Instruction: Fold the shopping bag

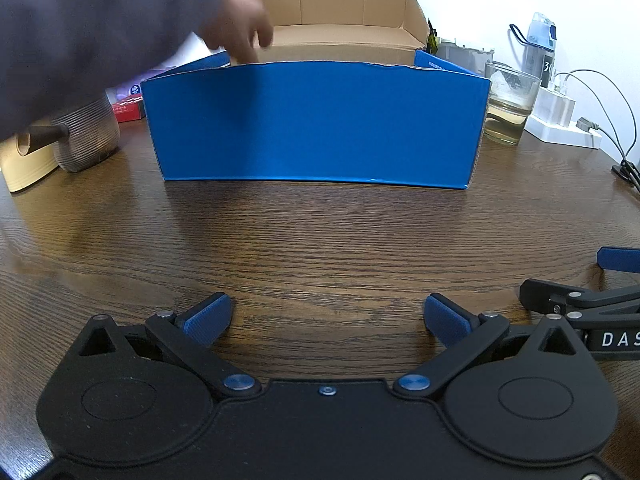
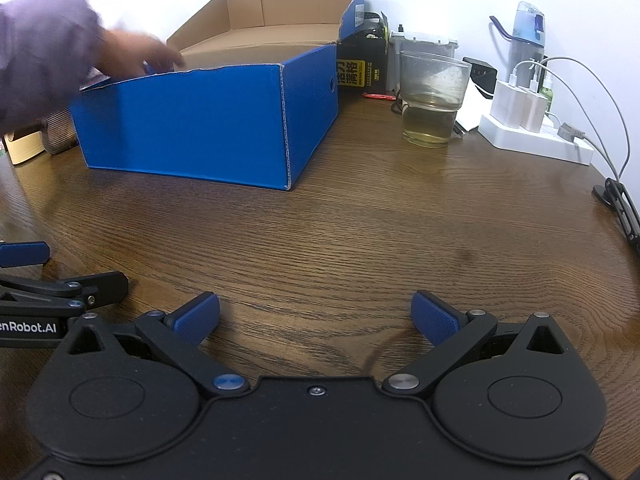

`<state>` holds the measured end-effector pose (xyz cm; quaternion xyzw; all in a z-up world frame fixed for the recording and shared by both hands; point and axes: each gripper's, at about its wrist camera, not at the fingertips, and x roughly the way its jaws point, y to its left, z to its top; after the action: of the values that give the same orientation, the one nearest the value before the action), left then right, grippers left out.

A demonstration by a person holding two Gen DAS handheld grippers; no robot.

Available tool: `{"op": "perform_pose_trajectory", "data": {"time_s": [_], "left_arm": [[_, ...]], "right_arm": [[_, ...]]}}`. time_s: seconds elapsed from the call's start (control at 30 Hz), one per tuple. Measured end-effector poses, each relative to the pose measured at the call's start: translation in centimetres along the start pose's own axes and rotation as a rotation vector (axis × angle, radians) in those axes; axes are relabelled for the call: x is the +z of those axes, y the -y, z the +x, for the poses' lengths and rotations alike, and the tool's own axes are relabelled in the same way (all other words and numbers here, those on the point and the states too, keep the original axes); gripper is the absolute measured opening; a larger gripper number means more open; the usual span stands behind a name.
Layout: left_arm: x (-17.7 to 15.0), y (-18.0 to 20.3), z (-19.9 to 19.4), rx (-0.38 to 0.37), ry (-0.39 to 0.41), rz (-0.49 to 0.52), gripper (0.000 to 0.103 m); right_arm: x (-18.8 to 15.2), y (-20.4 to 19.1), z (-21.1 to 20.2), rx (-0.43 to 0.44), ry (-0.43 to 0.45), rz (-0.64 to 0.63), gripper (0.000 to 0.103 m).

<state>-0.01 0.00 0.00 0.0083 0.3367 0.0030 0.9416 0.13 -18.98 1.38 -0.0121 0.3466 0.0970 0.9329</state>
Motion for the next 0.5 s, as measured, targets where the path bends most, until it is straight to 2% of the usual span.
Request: {"op": "perform_pose_trajectory", "data": {"time_s": [0.5], "left_arm": [[-0.03,0.12,-0.2,0.001,0.001,0.001,0.103]], "right_arm": [[-0.03,-0.09,0.06,0.0,0.0,0.0,0.103]]}}
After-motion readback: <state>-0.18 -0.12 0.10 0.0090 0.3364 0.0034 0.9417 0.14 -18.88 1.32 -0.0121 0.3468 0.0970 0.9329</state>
